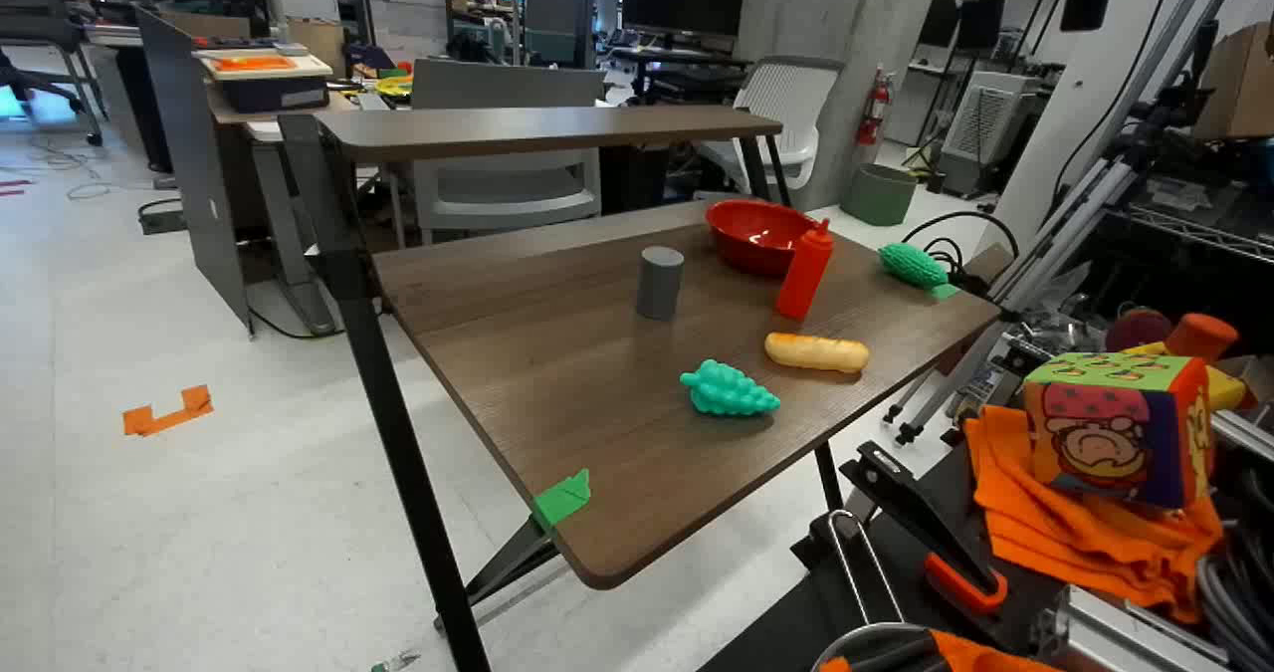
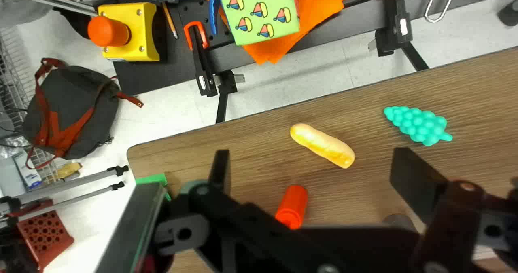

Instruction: Pick up the bottle and put it in the bowl

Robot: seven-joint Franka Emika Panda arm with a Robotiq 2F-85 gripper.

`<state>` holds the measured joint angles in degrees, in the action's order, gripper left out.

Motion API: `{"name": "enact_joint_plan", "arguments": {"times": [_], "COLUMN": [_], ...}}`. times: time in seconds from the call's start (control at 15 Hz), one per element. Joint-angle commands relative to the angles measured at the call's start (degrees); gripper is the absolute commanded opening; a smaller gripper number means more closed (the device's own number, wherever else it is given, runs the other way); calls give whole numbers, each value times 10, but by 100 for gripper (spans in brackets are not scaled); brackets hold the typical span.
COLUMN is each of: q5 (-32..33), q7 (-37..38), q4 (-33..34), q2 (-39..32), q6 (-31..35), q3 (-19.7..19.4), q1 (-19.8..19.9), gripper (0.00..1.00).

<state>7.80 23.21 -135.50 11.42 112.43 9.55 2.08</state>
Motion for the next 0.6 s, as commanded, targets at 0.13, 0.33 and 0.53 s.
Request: {"name": "enact_joint_plan", "arguments": {"times": [0.13, 0.33, 0.53], "q5": [3, 3, 6], "q7": [2, 2, 10], "q4": [1, 1, 8], "q2": [-1, -1, -24], "q6": [-1, -1, 33], "q3": [-13, -13, -20], "q1": [-14, -14, -11], "gripper": [100, 100, 100]}}
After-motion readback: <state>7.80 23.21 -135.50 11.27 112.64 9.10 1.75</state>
